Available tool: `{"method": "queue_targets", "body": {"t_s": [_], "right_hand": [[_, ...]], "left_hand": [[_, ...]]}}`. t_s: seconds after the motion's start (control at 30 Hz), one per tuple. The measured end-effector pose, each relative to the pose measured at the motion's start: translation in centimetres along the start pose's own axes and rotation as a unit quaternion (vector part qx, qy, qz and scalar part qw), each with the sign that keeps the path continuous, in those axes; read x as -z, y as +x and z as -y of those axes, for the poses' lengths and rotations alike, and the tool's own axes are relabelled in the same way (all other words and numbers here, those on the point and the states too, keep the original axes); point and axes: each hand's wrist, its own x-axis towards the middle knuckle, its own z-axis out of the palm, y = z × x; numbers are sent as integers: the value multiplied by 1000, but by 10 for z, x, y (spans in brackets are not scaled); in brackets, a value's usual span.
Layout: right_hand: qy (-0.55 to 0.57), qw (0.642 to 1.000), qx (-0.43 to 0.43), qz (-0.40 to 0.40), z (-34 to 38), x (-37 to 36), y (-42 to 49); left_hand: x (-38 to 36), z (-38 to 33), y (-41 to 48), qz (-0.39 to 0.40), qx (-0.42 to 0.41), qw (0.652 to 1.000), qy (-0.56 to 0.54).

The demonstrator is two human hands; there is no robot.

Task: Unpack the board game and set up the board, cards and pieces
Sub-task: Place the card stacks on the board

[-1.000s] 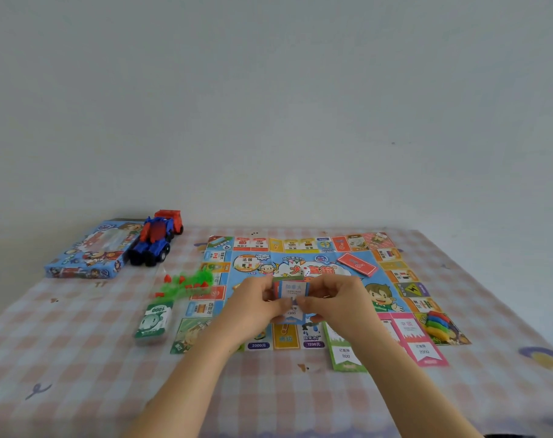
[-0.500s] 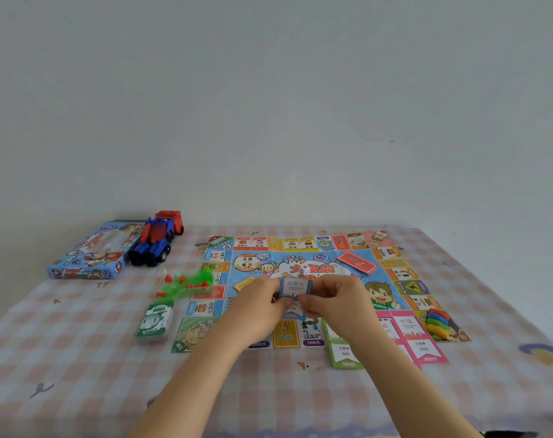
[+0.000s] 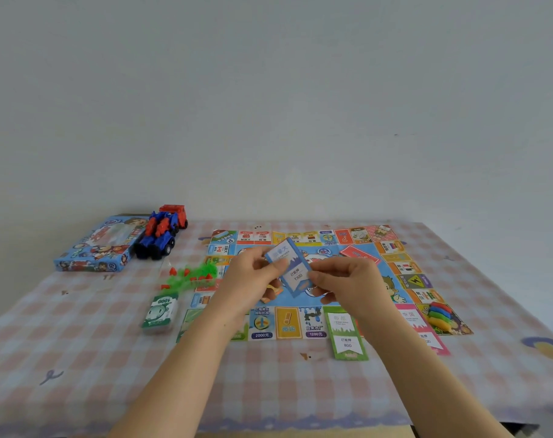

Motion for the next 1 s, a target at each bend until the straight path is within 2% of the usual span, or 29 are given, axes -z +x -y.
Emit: {"method": "queue_targets", "body": {"t_s": [0.07,0.17,0.23,0.37,0.53,0.67,0.73,0.83,1.0], "right_hand": [[-28,999,-15,27,1,4,1],[-65,995,-34,66,4,9,2],[-84,993,-35,78,6,9,3],[-169,982,18,79,7,4,-4],[-332,930,100,121,2,-6,-18],[-378,905,152,127,-8,-9,-31],[-381,901,147,148,-14,-10,-37],[-379,898,137,178,-16,-14,-42],[-381,893,124,207,-13,-14,-41]], "left_hand": [[9,-2,-1,-15,-39,999,30],[21,-5,-4,8,-83,983,164],[25,-6,-6,9,-91,973,211],[29,-3,-12,25,-64,979,192],[28,5,-21,1,-16,989,147],[32,12,-33,45,20,987,155],[35,17,-39,70,10,974,214],[41,17,-45,101,-16,934,342],[50,9,-52,173,6,893,416]]}}
